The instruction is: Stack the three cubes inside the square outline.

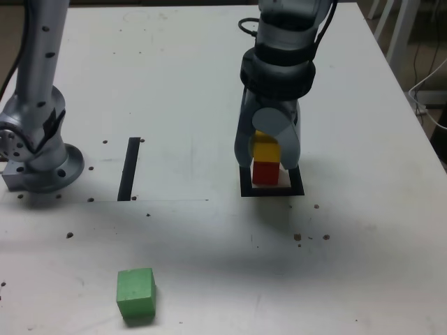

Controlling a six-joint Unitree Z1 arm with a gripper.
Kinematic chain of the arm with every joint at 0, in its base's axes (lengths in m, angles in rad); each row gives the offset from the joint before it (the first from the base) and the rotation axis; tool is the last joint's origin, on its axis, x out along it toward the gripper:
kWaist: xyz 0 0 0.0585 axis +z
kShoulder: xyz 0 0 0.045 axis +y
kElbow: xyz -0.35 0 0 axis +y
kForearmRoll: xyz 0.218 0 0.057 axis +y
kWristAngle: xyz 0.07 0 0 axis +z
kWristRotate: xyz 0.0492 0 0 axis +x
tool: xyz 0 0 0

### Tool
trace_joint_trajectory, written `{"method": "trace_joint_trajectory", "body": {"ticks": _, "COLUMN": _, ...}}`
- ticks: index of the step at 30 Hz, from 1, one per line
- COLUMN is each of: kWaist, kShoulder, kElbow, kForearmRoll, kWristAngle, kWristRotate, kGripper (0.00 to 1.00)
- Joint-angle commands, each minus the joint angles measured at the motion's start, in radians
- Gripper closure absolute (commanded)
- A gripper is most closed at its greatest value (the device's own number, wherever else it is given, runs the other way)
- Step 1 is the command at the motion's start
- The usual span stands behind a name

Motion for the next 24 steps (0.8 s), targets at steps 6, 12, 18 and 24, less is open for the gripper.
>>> {"method": "trace_joint_trajectory", "body": {"ticks": 6, "kWaist": -0.002, "kShoulder": 0.005, "kElbow": 0.003, "kForearmRoll": 0.001, "kWristAngle": -0.003, "kWristRotate": -0.001, "kGripper": 0.69}}
{"method": "trace_joint_trajectory", "body": {"ticks": 12, "kWaist": -0.002, "kShoulder": 0.008, "kElbow": 0.008, "kForearmRoll": -0.002, "kWristAngle": -0.004, "kWristRotate": 0.001, "kGripper": 0.33}}
{"method": "trace_joint_trajectory", "body": {"ticks": 18, "kWaist": -0.002, "kShoulder": 0.01, "kElbow": 0.014, "kForearmRoll": -0.004, "kWristAngle": -0.004, "kWristRotate": 0.005, "kGripper": 0.15}}
{"method": "trace_joint_trajectory", "body": {"ticks": 24, "kWaist": -0.002, "kShoulder": 0.006, "kElbow": 0.024, "kForearmRoll": -0.004, "kWristAngle": -0.005, "kWristRotate": 0.005, "kGripper": 0.14}}
